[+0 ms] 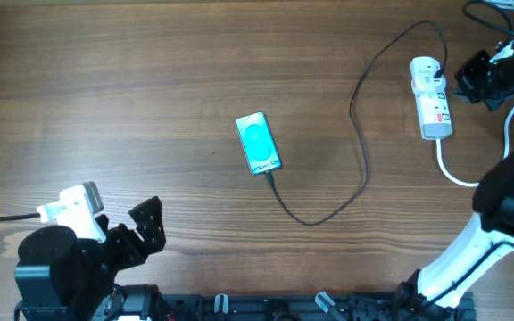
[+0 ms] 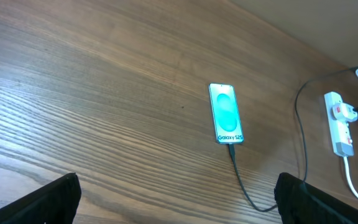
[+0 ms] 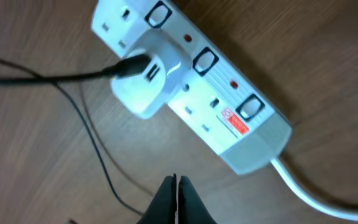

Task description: Plug charger to phone and switch on socket

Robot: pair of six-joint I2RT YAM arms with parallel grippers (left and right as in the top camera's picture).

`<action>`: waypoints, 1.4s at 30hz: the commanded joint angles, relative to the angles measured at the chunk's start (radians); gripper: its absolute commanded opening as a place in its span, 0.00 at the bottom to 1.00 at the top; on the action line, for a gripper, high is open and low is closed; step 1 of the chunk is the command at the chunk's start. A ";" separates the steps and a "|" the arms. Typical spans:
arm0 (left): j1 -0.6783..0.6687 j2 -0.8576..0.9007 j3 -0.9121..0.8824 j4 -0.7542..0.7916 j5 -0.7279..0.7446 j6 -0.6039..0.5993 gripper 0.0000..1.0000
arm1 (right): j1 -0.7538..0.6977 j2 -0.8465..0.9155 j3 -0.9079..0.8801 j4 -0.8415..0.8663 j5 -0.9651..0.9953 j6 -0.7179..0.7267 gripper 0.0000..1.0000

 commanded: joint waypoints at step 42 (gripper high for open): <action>0.003 -0.002 -0.003 0.003 -0.009 0.005 1.00 | 0.163 -0.839 -0.020 -0.302 0.194 -0.147 0.04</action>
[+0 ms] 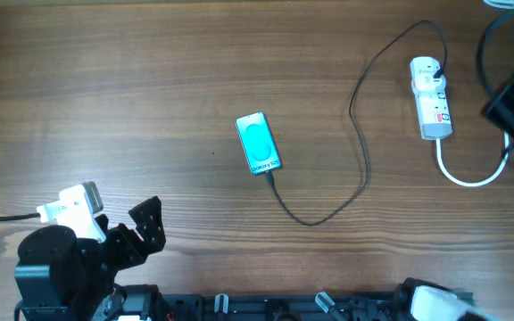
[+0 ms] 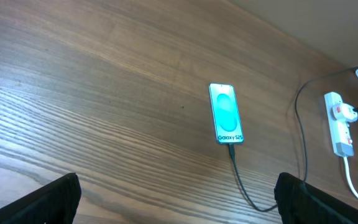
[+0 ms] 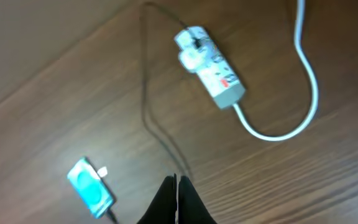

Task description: Plug charger to phone and switch on socket

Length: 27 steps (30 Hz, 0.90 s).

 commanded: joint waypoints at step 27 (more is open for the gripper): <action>0.003 -0.003 -0.002 0.003 -0.008 0.005 1.00 | 0.116 -1.152 -1.081 0.596 -0.317 -0.044 1.00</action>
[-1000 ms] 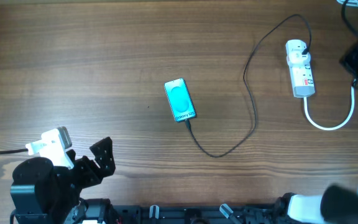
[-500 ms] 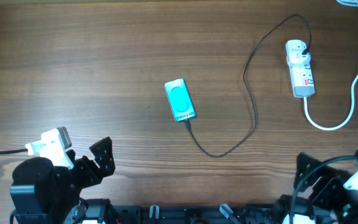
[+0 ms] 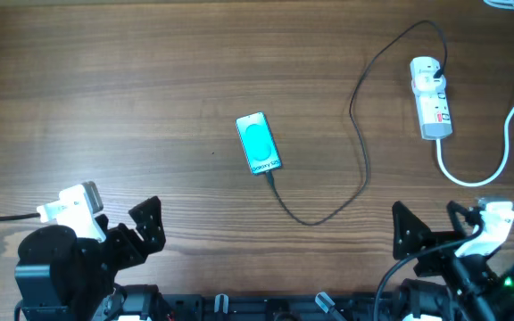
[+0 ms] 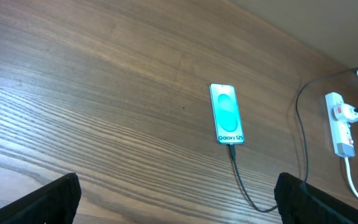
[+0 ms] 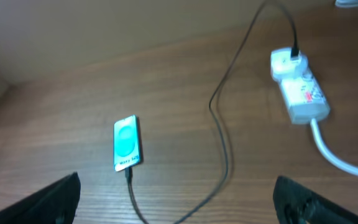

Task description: Plug charger to phone and switch on socket

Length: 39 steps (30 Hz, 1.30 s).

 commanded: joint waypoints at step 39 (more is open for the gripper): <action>-0.017 -0.058 -0.005 0.002 -0.008 0.006 1.00 | 0.266 -0.327 -0.974 1.114 0.310 -0.029 1.00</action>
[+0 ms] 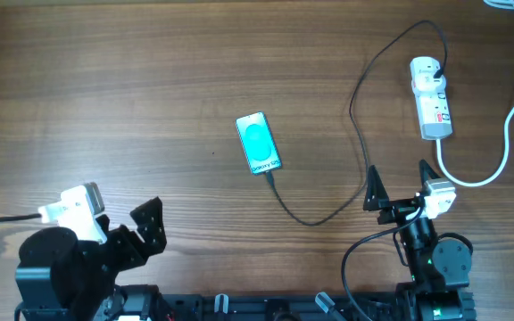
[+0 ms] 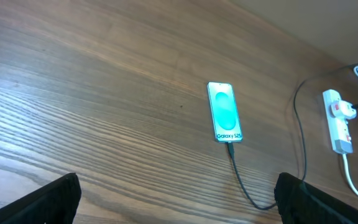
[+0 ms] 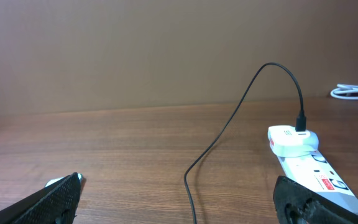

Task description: Plug charger to phone and switch on socket

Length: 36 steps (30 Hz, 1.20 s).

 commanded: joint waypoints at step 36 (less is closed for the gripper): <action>-0.003 -0.495 -1.044 1.163 -0.055 0.148 1.00 | 0.005 -0.008 -0.001 0.002 0.017 -0.019 1.00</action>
